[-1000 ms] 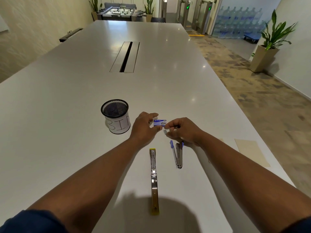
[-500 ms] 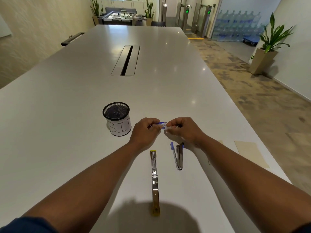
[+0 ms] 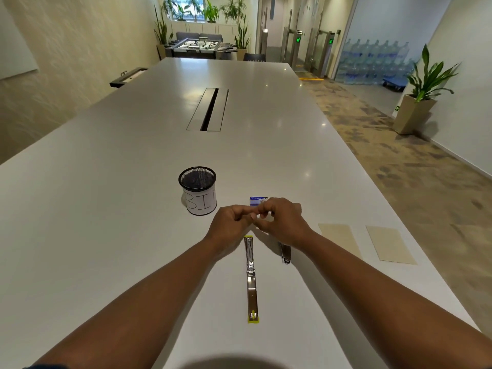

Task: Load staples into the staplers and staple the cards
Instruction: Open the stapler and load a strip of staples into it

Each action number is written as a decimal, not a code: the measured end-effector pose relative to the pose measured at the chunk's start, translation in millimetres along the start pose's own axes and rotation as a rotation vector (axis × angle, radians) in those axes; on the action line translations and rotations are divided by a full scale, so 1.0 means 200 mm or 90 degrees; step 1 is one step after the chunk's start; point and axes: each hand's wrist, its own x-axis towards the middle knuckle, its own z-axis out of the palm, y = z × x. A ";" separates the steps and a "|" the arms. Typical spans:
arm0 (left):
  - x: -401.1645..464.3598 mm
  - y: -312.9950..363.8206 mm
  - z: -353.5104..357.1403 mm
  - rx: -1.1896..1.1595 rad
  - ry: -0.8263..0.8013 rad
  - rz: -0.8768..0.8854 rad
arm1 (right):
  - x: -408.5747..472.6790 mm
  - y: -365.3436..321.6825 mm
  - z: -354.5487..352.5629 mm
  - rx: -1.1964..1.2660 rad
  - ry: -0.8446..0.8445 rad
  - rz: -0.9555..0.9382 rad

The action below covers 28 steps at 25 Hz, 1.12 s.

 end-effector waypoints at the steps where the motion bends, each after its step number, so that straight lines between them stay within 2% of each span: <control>1: -0.03 0.00 0.00 -0.022 0.002 -0.002 | -0.03 -0.02 0.01 -0.006 0.006 -0.011; 5: -0.15 0.03 0.00 -0.097 0.012 -0.014 | -0.17 -0.10 0.05 0.037 0.069 -0.056; 8: -0.24 0.06 0.01 -0.108 0.020 -0.017 | -0.30 -0.14 0.09 0.104 0.092 0.004; 12: -0.33 0.07 0.01 -0.039 0.043 -0.018 | -0.49 -0.19 0.21 0.170 0.112 0.057; 16: -0.39 0.08 0.01 -0.047 0.054 -0.015 | -0.56 -0.16 0.29 0.117 0.118 0.042; 20: -0.40 0.09 0.02 0.010 0.062 0.001 | -0.53 -0.13 0.32 0.096 0.132 0.059; 28: -0.39 0.08 0.03 0.065 0.083 -0.016 | -0.53 -0.11 0.33 0.118 0.131 0.040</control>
